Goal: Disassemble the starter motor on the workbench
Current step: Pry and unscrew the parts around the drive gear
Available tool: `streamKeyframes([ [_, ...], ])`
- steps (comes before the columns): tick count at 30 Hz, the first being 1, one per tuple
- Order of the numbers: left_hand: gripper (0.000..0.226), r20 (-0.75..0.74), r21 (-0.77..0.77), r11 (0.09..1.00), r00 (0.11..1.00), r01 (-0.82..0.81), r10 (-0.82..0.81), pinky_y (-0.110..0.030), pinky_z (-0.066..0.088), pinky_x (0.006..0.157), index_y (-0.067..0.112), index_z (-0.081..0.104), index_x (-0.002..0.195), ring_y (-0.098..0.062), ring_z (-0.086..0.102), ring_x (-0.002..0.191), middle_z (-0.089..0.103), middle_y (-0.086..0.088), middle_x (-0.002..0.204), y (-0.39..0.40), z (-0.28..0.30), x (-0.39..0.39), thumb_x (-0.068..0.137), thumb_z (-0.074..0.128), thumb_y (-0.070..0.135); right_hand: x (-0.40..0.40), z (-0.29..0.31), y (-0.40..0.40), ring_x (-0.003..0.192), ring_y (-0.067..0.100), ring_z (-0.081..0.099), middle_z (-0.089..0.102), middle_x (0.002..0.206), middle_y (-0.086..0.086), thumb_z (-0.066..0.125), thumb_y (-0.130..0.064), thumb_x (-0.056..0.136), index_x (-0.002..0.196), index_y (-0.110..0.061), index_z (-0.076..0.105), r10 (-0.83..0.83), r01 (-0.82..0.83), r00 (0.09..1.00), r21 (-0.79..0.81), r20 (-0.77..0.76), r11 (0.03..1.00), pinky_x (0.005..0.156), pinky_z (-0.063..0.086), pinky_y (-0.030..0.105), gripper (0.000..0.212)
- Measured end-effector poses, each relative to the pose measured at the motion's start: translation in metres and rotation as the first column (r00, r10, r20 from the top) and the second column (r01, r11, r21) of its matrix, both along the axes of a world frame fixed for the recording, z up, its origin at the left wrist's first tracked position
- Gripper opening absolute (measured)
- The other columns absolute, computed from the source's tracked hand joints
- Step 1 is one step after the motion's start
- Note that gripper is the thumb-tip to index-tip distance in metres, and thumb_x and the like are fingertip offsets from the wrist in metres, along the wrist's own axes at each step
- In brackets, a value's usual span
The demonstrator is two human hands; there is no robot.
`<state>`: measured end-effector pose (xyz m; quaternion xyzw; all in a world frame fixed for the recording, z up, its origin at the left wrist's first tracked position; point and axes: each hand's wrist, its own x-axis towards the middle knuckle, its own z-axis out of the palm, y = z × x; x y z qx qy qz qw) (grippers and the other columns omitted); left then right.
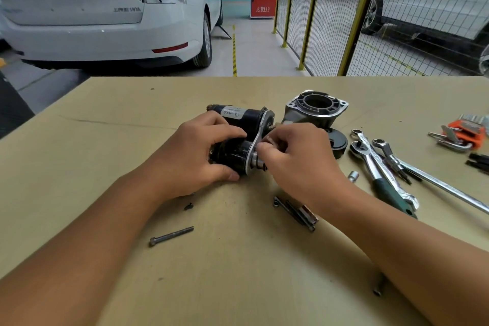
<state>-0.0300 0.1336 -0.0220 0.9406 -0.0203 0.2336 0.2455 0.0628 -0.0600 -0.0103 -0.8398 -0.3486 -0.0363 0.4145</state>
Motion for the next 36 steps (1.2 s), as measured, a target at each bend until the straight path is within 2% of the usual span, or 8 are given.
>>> streamKeyframes([
  [5,0.074,-0.002,-0.011,1.0,1.0,0.003,-0.003,-0.024,0.049,0.083,0.031,0.072,0.128,-0.003,0.058,0.102,0.057,0.014,0.111,0.0,-0.001,0.001,0.061,0.101,0.024,0.003,0.002,0.006,0.064,0.013,0.057,0.062,0.075,0.0,0.064,-0.027,0.094,0.076,-0.02,0.069,0.026,-0.023,0.999,-0.097,0.034,0.995,0.052,0.039,0.027,0.02],
  [10,0.074,-0.002,-0.005,1.0,1.0,-0.001,0.001,-0.017,0.044,0.084,0.032,0.071,0.129,0.001,0.056,0.104,0.057,0.015,0.112,0.001,-0.002,0.0,0.061,0.101,0.026,0.008,0.004,0.001,0.056,0.006,0.056,0.065,0.065,-0.005,0.075,-0.018,0.081,0.076,-0.022,0.074,0.082,-0.069,0.97,0.065,-0.23,0.996,0.052,0.043,0.023,0.006],
  [14,0.074,-0.004,-0.02,1.0,1.0,0.004,-0.004,-0.017,0.046,0.083,0.031,0.072,0.128,0.001,0.056,0.105,0.057,0.015,0.112,0.001,-0.001,0.001,0.061,0.101,0.024,0.008,0.002,0.003,0.048,0.006,0.047,0.053,0.055,-0.005,0.066,-0.026,0.093,0.061,-0.022,0.06,0.055,-0.058,0.998,-0.065,-0.042,0.996,0.044,0.033,0.014,0.033],
  [18,0.074,-0.007,-0.027,1.0,1.0,0.011,-0.011,-0.016,0.047,0.08,0.031,0.072,0.128,0.003,0.055,0.106,0.057,0.016,0.112,0.002,-0.001,0.001,0.061,0.101,0.023,0.012,0.005,0.004,0.055,0.001,0.057,0.063,0.064,-0.006,0.074,-0.016,0.084,0.072,-0.023,0.07,0.083,-0.084,0.985,-0.001,-0.152,0.996,0.048,0.038,0.01,0.014],
  [20,0.074,-0.014,-0.035,0.999,1.0,0.016,-0.017,-0.018,0.049,0.08,0.031,0.071,0.129,0.002,0.056,0.106,0.058,0.015,0.113,0.002,-0.001,0.0,0.061,0.1,0.023,0.013,0.005,0.001,0.06,0.003,0.062,0.069,0.067,-0.005,0.075,-0.016,0.081,0.075,-0.022,0.074,0.105,-0.097,0.968,0.044,-0.227,0.994,0.052,0.045,0.018,0.008],
  [26,0.074,-0.016,-0.052,0.998,1.0,0.022,-0.023,-0.019,0.051,0.081,0.034,0.072,0.128,0.0,0.057,0.106,0.059,0.013,0.114,0.003,-0.001,0.0,0.061,0.101,0.024,0.006,0.0,0.002,0.059,0.007,0.055,0.059,0.07,-0.008,0.064,-0.029,0.093,0.074,-0.025,0.064,0.086,-0.078,0.994,-0.106,0.071,0.991,0.051,0.038,0.023,0.019],
  [32,0.074,-0.016,-0.049,0.999,1.0,0.024,-0.025,-0.012,0.047,0.079,0.034,0.071,0.128,0.002,0.057,0.106,0.059,0.016,0.114,0.006,-0.002,0.0,0.061,0.101,0.025,0.017,0.004,-0.013,0.063,0.009,0.058,0.063,0.073,-0.01,0.064,-0.024,0.093,0.082,-0.025,0.071,0.169,-0.166,0.985,-0.095,0.029,0.981,0.055,0.043,0.028,0.013],
  [36,0.073,-0.014,-0.055,0.998,0.999,0.036,-0.037,-0.008,0.046,0.075,0.034,0.071,0.128,0.003,0.057,0.105,0.059,0.016,0.115,0.007,-0.002,0.0,0.061,0.1,0.023,0.024,0.001,-0.021,0.06,0.006,0.055,0.063,0.069,-0.016,0.067,-0.019,0.09,0.086,-0.024,0.075,0.193,-0.194,0.981,-0.019,-0.031,0.981,0.052,0.038,0.016,0.01],
])
